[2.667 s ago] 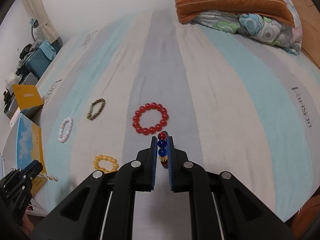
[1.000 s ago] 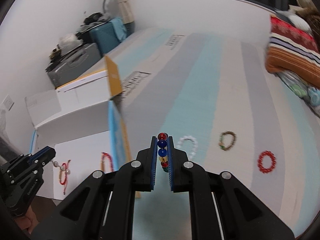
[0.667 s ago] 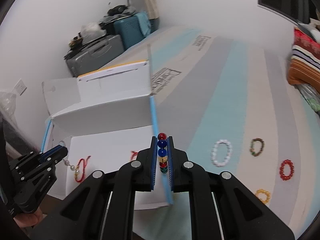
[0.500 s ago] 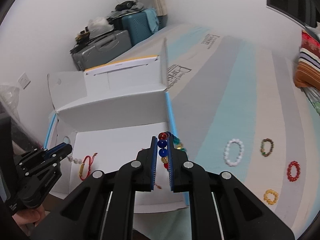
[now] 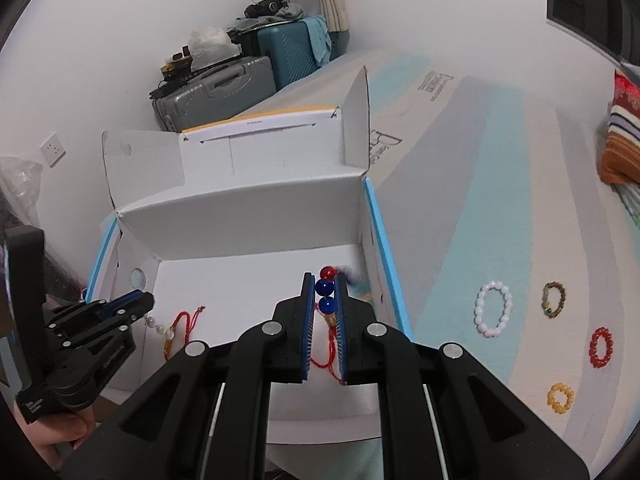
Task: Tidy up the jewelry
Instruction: 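Open both tools to drop the pearl string and multicolour bracelet into the box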
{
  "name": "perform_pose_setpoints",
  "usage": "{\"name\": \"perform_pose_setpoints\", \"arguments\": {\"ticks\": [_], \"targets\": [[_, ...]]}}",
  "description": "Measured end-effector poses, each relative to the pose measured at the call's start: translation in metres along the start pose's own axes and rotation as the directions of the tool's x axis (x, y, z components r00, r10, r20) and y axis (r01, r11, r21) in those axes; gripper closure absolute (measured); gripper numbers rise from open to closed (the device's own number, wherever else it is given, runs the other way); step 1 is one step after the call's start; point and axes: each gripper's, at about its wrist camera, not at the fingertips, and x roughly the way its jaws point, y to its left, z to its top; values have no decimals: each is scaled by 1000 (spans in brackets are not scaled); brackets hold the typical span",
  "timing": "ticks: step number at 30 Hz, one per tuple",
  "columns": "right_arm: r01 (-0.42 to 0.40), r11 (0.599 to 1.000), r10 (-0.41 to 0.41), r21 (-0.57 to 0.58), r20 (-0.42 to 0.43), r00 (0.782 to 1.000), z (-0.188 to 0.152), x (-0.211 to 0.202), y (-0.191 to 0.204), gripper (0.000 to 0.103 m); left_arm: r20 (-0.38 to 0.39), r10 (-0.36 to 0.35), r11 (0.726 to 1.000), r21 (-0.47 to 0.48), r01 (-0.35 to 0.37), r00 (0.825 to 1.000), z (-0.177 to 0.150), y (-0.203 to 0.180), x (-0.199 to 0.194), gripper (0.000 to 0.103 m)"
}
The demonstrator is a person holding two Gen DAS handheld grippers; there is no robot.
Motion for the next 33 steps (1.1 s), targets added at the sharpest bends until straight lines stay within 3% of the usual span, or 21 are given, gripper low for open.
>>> {"name": "perform_pose_setpoints", "arguments": {"ticks": [7,18,19,20,22,26,33], "targets": [[-25,999,24,-25,-31,999,2,10,15,94,1,15,1000,-14,-15,1000,8,7,-2,93],[-29,999,24,-30,-129,991,-23,54,25,93,-41,26,999,-34,-27,999,1,11,17,89],[-33,999,29,-26,-137,990,-24,56,24,84,-43,29,999,-39,-31,999,1,11,18,87],[-41,999,37,-22,-138,990,-25,56,24,69,-41,31,999,-38,-32,999,1,11,18,82],[-44,999,43,-5,-127,991,-25,53,22,48,-37,33,999,-40,-35,999,1,11,16,67],[-56,998,57,16,-89,994,-22,40,18,24,1,58,997,-46,-57,998,1,9,7,33],[-35,999,36,30,-41,999,-18,18,4,11,40,56,998,-28,-55,998,3,-5,-8,19]]}}
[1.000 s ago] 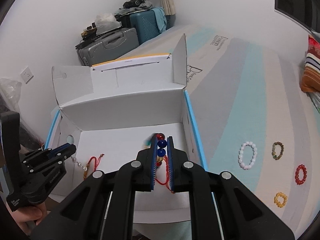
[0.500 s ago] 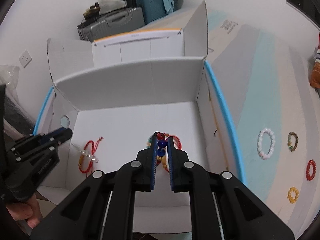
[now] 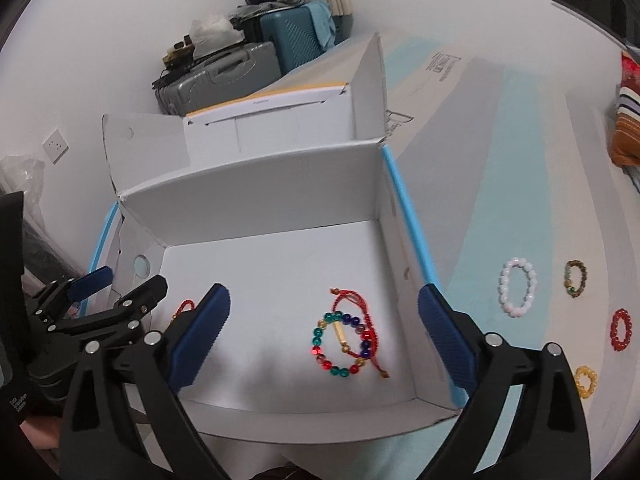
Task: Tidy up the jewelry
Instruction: 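Open both tools to drop the pearl string and multicolour bracelet into the box, then move both tools back over the remaining bracelets on the bed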
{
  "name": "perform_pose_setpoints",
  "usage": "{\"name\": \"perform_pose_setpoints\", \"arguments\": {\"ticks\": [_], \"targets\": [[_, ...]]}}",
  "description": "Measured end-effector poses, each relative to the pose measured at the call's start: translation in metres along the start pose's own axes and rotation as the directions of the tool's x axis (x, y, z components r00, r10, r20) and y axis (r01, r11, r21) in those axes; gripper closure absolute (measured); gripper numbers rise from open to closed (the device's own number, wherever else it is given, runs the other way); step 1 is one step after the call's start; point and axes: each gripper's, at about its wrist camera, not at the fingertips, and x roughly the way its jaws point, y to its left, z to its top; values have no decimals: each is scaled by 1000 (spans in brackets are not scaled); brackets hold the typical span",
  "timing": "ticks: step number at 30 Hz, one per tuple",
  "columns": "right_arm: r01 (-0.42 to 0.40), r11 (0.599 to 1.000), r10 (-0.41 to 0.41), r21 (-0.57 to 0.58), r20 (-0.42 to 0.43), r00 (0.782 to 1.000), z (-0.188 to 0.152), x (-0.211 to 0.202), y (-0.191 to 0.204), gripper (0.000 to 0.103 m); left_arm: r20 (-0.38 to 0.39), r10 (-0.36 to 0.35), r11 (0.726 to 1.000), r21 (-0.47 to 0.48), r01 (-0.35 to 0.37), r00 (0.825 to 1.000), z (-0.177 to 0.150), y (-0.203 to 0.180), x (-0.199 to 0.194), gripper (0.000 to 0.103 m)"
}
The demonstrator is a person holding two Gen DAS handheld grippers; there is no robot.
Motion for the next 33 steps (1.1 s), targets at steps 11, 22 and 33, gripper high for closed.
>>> {"name": "perform_pose_setpoints", "arguments": {"ticks": [11,22,33], "targets": [[43,999,-44,21,34,998,-9,-27,-30,8,54,-1,999,48,-2,999,-4,-31,-26,6],[123,988,-130,93,69,989,-14,-74,-97,8,96,-66,992,110,55,993,-3,-86,-54,6],[190,964,-206,183,70,976,-29,-109,-173,8,92,-151,972,195,131,984,1,-165,-67,6]]}}
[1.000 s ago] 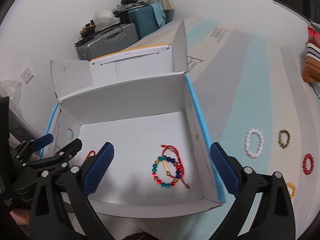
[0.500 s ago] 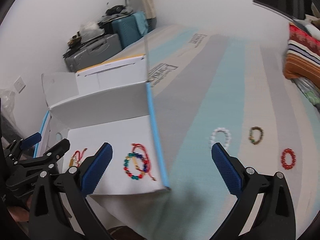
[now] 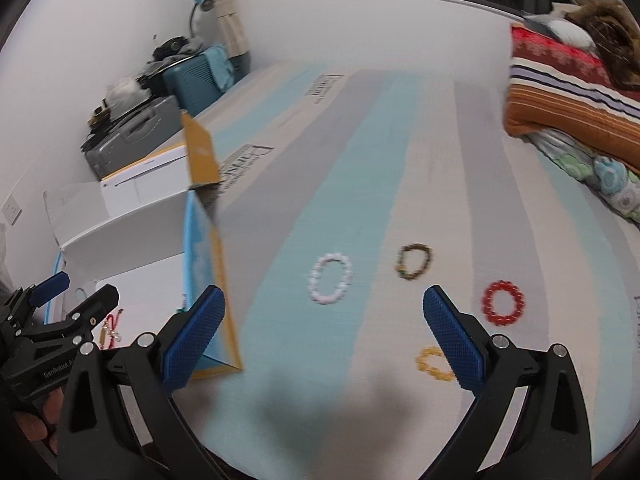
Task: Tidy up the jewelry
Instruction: 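Move both tools back over the remaining bracelets on the bed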
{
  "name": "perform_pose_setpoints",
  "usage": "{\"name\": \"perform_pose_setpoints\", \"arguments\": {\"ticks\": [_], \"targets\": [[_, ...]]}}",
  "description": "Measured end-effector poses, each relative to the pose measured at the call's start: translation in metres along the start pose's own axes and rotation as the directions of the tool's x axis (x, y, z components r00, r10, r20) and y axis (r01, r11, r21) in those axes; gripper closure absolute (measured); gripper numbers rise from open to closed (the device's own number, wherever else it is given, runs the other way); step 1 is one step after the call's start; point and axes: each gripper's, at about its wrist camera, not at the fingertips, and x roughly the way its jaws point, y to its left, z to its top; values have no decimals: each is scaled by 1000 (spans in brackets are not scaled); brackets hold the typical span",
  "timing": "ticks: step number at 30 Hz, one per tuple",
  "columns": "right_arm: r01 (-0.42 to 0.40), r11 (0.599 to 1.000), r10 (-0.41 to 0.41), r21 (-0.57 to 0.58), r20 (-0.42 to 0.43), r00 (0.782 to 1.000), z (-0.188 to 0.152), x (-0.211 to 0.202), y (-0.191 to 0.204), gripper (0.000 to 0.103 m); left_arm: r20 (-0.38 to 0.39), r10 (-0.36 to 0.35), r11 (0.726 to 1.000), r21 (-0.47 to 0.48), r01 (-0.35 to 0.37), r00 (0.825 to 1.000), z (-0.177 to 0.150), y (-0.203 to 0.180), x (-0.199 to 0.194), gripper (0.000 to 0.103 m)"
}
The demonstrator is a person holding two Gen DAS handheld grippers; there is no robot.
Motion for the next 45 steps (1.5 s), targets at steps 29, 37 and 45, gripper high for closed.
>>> {"name": "perform_pose_setpoints", "arguments": {"ticks": [29,37,45], "targets": [[145,956,-97,257,-190,977,-72,57,-170,8,-184,-145,963,200,182,972,3,-199,126,6],[150,958,-88,243,-249,964,-89,101,-172,8,-200,-105,965,215,149,974,1,-203,174,6],[146,964,-80,223,-281,957,-96,121,-166,8,-242,-101,976,165,143,965,3,-193,209,6]]}}
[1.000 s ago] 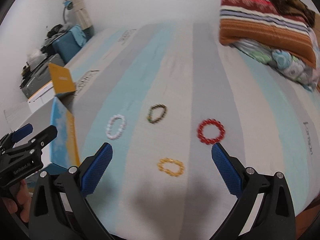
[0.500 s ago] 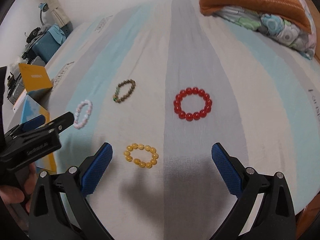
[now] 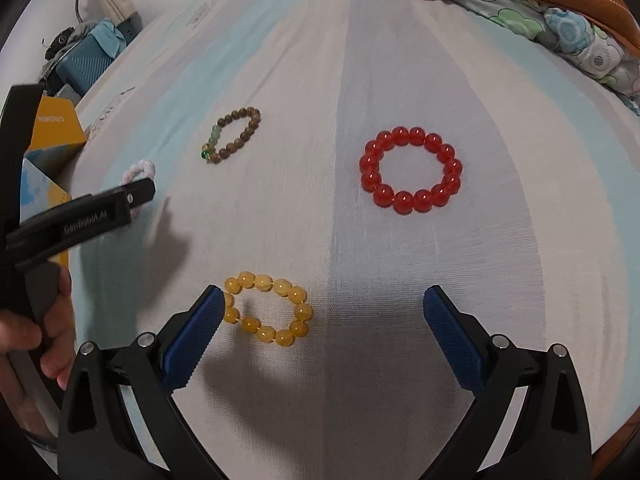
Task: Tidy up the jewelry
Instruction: 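Move both tools back over the remaining bracelets on the bed, then grasp the pink-white bead bracelet with the left tool while the right tool grasps the yellow bead bracelet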
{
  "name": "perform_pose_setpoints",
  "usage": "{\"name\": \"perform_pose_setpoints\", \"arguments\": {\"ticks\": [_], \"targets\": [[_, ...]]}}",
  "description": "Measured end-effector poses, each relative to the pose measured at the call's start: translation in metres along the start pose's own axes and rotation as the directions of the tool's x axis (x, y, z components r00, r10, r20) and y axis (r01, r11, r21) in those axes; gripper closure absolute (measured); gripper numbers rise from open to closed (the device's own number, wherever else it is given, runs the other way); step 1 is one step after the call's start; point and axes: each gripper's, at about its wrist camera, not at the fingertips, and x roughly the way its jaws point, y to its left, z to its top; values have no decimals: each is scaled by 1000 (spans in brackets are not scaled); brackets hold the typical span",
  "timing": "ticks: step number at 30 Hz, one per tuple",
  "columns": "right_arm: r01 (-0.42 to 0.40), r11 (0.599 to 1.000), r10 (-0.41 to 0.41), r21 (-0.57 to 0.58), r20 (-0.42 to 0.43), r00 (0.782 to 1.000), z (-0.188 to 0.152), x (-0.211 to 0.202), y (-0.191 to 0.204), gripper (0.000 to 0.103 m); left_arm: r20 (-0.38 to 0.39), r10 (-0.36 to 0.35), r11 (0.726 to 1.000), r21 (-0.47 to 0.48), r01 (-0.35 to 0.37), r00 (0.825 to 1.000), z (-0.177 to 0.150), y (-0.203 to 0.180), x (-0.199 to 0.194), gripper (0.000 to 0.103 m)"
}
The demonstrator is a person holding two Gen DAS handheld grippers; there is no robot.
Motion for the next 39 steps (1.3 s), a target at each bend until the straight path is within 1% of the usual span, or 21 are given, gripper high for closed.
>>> {"name": "perform_pose_setpoints", "arguments": {"ticks": [3,7,8,9,10,11,13,15,16,17,18,19,20,21,22,23,25,27,30,35,39], "targets": [[-3,1000,3,-3,-7,1000,-2,3,0,11,7,-2,1000,-3,2,1000,2,-1,3,6],[2,1000,-3,-9,-34,999,-4,10,2,22,-10,-4,1000,-2,4,1000,4,-3,12,7],[8,1000,-9,-9,-37,999,-5,11,2,23,-18,-4,1000,-3,4,1000,4,-3,15,9],[12,1000,-13,-10,-38,999,-5,12,3,24,-33,-8,1000,-5,8,999,4,-3,19,14],[16,1000,-16,-12,-39,999,-5,13,4,26,-48,-15,1000,-9,15,999,4,-3,22,16],[20,1000,-21,-15,-39,999,-5,14,5,33,-52,-19,1000,-12,18,998,3,-2,23,17],[49,998,-50,-29,-45,998,-6,16,7,41,-49,-19,1000,-10,19,999,3,-2,23,24],[57,997,-59,-49,-41,997,-7,16,10,48,-50,-17,1000,-5,16,999,3,-2,22,36],[62,996,-65,-64,-39,997,-7,16,13,53,-51,-20,1000,-7,20,999,2,-2,22,40],[67,995,-70,-76,-37,997,-8,15,15,59,-54,-25,1000,-10,24,998,2,0,22,47],[68,994,-71,-82,-35,997,-9,15,16,62,-56,-24,1000,-11,23,998,1,1,22,53],[71,993,-74,-91,-33,997,-9,14,18,69,-57,-23,1000,-9,23,998,1,1,22,56],[74,992,-78,-100,-32,996,-10,14,20,75,-57,-25,1000,-6,25,998,0,1,22,62],[78,991,-81,-109,-32,996,-10,14,21,78,-58,-23,1000,-2,23,998,0,1,22,68],[80,990,-85,-118,-32,996,-11,14,22,82,-58,-20,1000,2,20,998,-1,0,21,71],[83,989,-87,-121,-31,996,-11,14,23,87,-58,-21,1000,6,21,998,-1,-1,20,78],[89,988,-93,-126,-30,995,-11,14,23,92,-54,-23,1000,19,24,998,-2,-3,19,86],[94,987,-98,-134,-25,995,-12,14,24,94,-47,-28,999,31,29,999,-3,-4,17,92],[88,988,-91,-125,-19,996,-12,12,24,94,-36,-38,999,32,40,999,-4,-4,13,92],[55,992,-55,-113,6,998,-10,4,22,94,-24,-56,998,17,56,998,-4,-4,5,92],[33,994,-29,-107,42,999,-8,-6,22,94,-11,-67,998,14,67,998,-3,-4,-2,92]]}}
